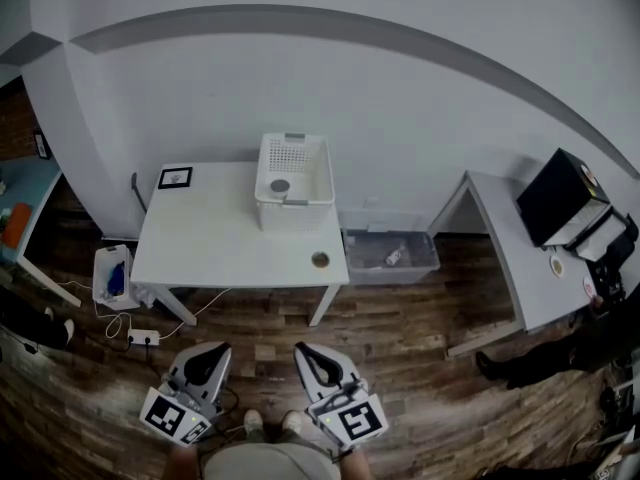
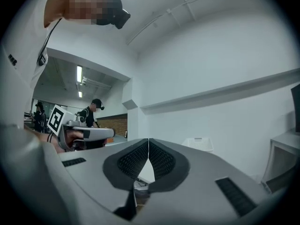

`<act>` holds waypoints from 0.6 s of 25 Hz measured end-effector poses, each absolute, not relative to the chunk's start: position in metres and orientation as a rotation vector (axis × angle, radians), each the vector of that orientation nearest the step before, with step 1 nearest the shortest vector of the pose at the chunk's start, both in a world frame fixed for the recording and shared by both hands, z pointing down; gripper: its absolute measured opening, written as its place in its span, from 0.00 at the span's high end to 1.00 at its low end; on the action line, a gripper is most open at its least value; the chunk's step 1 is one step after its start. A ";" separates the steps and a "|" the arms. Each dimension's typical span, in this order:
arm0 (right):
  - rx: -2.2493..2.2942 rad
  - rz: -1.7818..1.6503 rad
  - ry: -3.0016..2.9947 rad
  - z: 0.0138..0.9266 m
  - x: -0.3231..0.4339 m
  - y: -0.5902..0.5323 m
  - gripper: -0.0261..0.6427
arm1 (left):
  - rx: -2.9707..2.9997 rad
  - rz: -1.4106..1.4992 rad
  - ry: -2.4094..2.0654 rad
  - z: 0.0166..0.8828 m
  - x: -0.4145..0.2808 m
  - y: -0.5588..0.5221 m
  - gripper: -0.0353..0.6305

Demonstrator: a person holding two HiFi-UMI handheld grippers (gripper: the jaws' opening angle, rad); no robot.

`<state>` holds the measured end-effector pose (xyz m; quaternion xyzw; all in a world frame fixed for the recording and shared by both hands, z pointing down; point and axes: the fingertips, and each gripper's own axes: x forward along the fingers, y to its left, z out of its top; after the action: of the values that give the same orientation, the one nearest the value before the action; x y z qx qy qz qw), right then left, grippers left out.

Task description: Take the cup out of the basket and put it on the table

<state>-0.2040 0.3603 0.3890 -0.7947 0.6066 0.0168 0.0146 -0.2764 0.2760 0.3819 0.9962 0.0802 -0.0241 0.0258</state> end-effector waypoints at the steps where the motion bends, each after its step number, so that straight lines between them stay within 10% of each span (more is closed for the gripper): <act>1: -2.473 0.066 1.890 0.388 -0.203 0.362 0.94 | 3.080 -0.070 0.243 0.382 -0.275 0.278 0.95; 15: -2.456 0.107 1.998 0.392 -0.182 0.393 0.94 | 3.107 -0.036 0.187 0.382 -0.247 0.315 0.95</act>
<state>-0.1819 0.3926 0.3920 -0.7753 0.6306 0.0337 -0.0133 -0.2472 0.3151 0.3815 0.9980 0.0600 -0.0115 0.0142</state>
